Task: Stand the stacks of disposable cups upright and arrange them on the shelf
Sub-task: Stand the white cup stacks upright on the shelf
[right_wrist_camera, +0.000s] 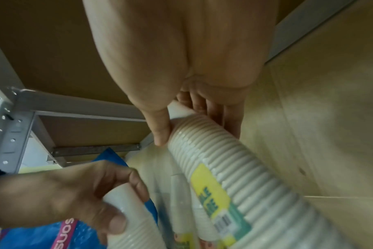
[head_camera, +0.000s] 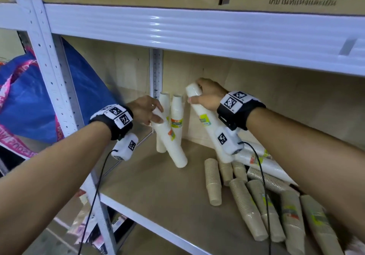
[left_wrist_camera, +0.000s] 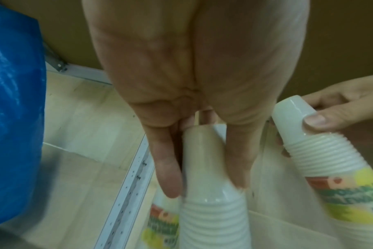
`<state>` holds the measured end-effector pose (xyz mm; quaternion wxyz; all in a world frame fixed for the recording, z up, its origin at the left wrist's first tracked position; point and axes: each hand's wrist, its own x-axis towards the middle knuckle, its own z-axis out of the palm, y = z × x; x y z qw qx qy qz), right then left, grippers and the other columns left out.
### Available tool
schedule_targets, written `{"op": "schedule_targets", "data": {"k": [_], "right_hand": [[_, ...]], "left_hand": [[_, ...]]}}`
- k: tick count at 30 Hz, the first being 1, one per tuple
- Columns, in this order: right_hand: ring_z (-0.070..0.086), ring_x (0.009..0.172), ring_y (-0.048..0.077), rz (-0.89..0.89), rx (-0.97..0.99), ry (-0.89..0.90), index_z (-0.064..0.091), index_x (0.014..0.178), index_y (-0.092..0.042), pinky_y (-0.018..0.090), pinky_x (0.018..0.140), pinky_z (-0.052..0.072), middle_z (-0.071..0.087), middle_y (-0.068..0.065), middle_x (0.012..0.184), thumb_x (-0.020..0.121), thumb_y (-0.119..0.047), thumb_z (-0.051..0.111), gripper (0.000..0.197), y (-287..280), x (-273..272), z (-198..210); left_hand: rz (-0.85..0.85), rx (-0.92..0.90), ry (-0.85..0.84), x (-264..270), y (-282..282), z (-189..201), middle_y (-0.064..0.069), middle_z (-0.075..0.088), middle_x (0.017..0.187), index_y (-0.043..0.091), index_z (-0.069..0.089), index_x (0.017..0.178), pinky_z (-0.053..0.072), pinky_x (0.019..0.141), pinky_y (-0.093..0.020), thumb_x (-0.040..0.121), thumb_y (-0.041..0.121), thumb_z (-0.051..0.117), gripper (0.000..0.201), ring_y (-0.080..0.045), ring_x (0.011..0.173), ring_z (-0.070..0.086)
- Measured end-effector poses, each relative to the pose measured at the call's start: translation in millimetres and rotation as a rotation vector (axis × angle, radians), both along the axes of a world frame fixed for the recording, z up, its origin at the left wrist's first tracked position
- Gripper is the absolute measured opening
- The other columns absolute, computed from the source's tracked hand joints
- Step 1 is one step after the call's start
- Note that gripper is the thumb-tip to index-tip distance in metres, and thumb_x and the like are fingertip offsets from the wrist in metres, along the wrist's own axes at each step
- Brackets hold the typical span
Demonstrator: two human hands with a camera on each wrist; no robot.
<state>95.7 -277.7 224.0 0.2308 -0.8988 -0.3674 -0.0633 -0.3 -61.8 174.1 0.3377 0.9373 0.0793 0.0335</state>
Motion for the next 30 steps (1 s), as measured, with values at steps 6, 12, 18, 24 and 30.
{"op": "schedule_targets", "data": {"k": [6, 12, 18, 24, 30], "right_hand": [[0.056, 0.088, 0.02, -0.034, 0.146, 0.062, 0.045, 0.105, -0.014, 0.027, 0.068, 0.039, 0.056, 0.001, 0.103, 0.081, -0.038, 0.072, 0.043, 29.2, -4.0, -0.4], [0.056, 0.089, 0.019, -0.053, 0.247, 0.174, 0.046, 0.116, -0.012, 0.026, 0.059, 0.038, 0.055, 0.0, 0.105, 0.077, -0.034, 0.074, 0.053, 49.0, -4.4, -32.4], [0.056, 0.087, 0.02, -0.1, 0.292, 0.218, 0.046, 0.119, -0.01, 0.025, 0.059, 0.041, 0.06, 0.006, 0.112, 0.079, -0.027, 0.073, 0.051, 56.6, -2.9, -59.2], [0.06, 0.103, 0.025, -0.089, 0.309, 0.263, 0.043, 0.128, -0.012, 0.028, 0.074, 0.043, 0.061, 0.007, 0.119, 0.08, -0.025, 0.074, 0.059, 63.2, -2.1, -78.7], [0.06, 0.106, 0.024, -0.083, 0.35, 0.221, 0.047, 0.127, -0.013, 0.028, 0.08, 0.047, 0.063, 0.004, 0.12, 0.081, -0.033, 0.072, 0.056, 66.3, 0.4, -77.7]], "left_hand": [[0.036, -0.036, -0.121, 19.8, 6.7, 28.3, -0.01, 0.054, 0.116, 0.021, 0.063, 0.098, 0.058, 0.072, -0.045, 0.075, 0.01, 0.081, 0.031, -0.025, 0.086, 0.06], [0.028, 0.1, -0.099, 29.9, 2.6, 25.8, -0.003, 0.054, 0.126, 0.026, 0.063, 0.107, 0.057, 0.057, -0.032, 0.077, 0.015, 0.08, 0.036, -0.015, 0.1, 0.059], [0.025, 0.228, -0.069, 34.4, -1.7, 13.4, -0.004, 0.053, 0.14, 0.026, 0.058, 0.128, 0.048, 0.081, -0.028, 0.077, 0.02, 0.079, 0.055, -0.019, 0.111, 0.057], [0.063, 0.211, -0.078, 33.0, -0.8, 3.0, -0.002, 0.054, 0.14, 0.027, 0.054, 0.136, 0.044, 0.097, -0.029, 0.077, 0.019, 0.079, 0.064, -0.019, 0.128, 0.05], [0.111, 0.227, -0.157, 29.8, 0.8, 4.4, -0.006, 0.061, 0.126, 0.023, 0.061, 0.126, 0.049, 0.088, -0.031, 0.081, 0.032, 0.075, 0.048, -0.022, 0.108, 0.058]]}}
